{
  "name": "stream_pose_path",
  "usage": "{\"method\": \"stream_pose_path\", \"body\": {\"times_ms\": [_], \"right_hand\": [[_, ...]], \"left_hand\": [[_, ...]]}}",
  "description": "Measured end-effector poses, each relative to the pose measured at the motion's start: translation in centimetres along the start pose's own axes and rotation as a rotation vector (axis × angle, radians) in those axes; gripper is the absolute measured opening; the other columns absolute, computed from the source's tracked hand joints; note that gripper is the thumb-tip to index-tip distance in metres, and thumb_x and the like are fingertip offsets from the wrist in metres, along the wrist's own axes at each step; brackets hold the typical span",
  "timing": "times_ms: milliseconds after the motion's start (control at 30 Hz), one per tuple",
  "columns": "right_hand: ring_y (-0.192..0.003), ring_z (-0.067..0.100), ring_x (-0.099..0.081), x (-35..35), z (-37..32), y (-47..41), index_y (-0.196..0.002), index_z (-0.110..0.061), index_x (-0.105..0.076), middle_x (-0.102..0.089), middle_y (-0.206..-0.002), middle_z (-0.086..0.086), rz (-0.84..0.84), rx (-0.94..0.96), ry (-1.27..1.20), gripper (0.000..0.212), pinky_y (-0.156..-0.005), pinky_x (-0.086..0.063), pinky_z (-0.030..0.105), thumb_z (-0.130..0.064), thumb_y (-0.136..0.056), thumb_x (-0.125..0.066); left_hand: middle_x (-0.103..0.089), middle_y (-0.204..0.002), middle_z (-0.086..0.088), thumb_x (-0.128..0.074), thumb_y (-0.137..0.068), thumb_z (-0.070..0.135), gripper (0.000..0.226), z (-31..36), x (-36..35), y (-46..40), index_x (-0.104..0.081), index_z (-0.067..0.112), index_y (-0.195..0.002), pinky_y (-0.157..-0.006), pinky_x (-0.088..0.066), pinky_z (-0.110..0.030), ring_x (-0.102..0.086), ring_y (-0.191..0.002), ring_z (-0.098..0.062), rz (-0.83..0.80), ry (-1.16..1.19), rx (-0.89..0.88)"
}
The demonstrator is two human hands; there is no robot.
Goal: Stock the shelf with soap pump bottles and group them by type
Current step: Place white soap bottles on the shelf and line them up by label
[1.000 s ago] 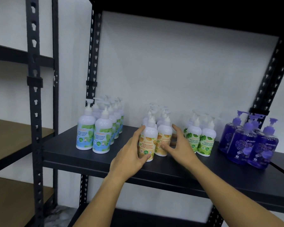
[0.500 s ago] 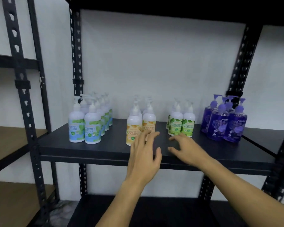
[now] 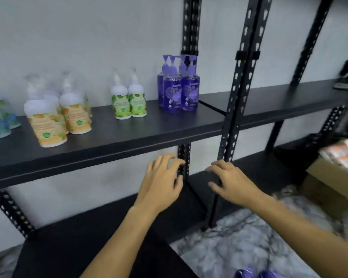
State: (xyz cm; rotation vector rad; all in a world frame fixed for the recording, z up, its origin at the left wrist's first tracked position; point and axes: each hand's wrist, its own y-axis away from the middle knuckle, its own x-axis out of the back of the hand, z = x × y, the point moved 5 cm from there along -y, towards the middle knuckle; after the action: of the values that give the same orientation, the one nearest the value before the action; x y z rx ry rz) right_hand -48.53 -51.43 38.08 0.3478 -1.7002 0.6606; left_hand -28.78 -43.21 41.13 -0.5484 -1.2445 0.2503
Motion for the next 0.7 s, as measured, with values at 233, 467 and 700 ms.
{"method": "stream_pose_path", "body": {"times_ms": [233, 467, 700], "right_hand": [[-0.126, 0.029, -0.045, -9.7, 10.1, 11.0, -0.140, -0.023, -0.047, -0.042, -0.141, 0.003, -0.318, -0.228, 0.043, 0.047, -0.101, -0.039, 0.042, -0.043, -0.097, -0.051], [-0.131, 0.028, -0.041, -17.2, 17.5, 21.4, -0.144, -0.023, -0.043, -0.041, -0.145, 0.004, -0.520, -0.556, -0.068, 0.052, -0.102, -0.039, 0.038, -0.040, -0.096, -0.055], [-0.125, 0.030, -0.048, -23.9, 19.5, 31.4, -0.141, -0.021, -0.049, -0.048, -0.137, 0.007, -0.569, -0.951, -0.307, 0.050, -0.099, -0.043, 0.034, -0.037, -0.094, -0.056]], "left_hand": [[-0.040, -0.142, 0.007, -0.045, -0.098, 0.038, 0.039, 6.8, -13.1, -0.3, -0.048, 0.030, -0.136, -0.109, -0.028, -0.038, -0.032, -0.133, -0.015, -0.406, 0.073, -0.131], [-0.043, -0.137, 0.007, -0.046, -0.097, 0.038, 0.038, 14.0, -24.5, 1.3, -0.048, 0.029, -0.135, -0.105, -0.034, -0.039, -0.036, -0.127, -0.017, -0.763, 0.188, -0.166], [-0.045, -0.136, -0.001, -0.051, -0.097, 0.034, 0.035, 16.9, -34.3, 5.0, -0.050, 0.023, -0.131, -0.102, -0.040, -0.037, -0.039, -0.131, -0.024, -1.059, 0.282, -0.047]]}}
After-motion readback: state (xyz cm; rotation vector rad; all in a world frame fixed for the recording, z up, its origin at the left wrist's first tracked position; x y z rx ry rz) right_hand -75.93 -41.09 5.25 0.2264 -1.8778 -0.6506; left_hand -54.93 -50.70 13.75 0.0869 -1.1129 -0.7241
